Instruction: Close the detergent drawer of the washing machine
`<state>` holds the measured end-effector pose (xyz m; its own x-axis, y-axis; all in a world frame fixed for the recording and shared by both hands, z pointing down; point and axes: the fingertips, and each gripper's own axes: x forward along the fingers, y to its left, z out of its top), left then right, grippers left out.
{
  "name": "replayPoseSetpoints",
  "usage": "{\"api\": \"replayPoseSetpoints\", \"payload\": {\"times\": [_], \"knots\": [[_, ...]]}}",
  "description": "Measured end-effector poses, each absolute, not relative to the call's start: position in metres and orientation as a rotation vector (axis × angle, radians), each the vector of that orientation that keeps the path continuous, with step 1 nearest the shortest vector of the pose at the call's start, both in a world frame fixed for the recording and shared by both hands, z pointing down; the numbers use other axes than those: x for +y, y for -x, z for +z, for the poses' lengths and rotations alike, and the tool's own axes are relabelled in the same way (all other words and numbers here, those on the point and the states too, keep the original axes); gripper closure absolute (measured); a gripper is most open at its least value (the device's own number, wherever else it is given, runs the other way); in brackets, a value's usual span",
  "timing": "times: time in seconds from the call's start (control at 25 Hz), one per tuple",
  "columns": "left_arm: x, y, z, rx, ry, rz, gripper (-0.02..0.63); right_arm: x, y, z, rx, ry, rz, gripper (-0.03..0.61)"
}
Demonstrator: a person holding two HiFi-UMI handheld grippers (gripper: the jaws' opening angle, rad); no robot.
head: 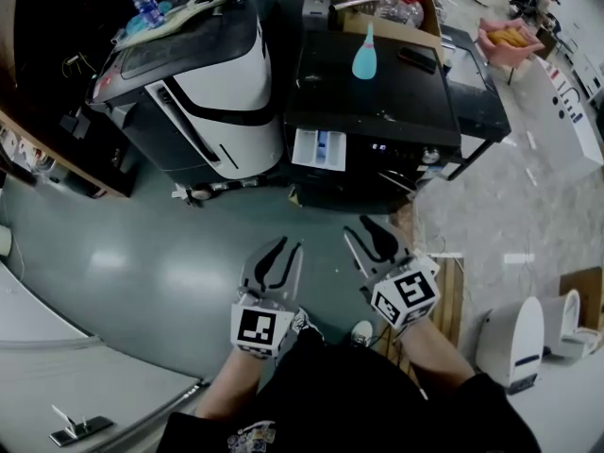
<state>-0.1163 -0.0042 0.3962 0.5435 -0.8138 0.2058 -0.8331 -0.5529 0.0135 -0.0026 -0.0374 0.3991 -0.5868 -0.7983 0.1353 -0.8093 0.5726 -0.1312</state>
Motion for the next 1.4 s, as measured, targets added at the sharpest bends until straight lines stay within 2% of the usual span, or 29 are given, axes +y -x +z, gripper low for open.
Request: {"api": "replayPoseSetpoints", "payload": {"times": [0.4, 0.92, 1.4], "knots": [[-0.036, 0.141, 0.406, -1.323, -2.714, 0.262, 0.422, -0.064, 0.029, 0.406, -2.668, -1.483, 0.262, 0.397], [-0.049, 0.173, 0.402, -1.262, -2.773, 0.239, 0.402, -0.080, 0.055, 0.412, -2.598, -1.557, 0.241, 0.356], [-0.076, 0.168, 0.420, -1.273, -2.748, 0.273, 0.403, -0.119, 0.039, 0.456, -2.526, -1.568, 0.302, 0.328]]}}
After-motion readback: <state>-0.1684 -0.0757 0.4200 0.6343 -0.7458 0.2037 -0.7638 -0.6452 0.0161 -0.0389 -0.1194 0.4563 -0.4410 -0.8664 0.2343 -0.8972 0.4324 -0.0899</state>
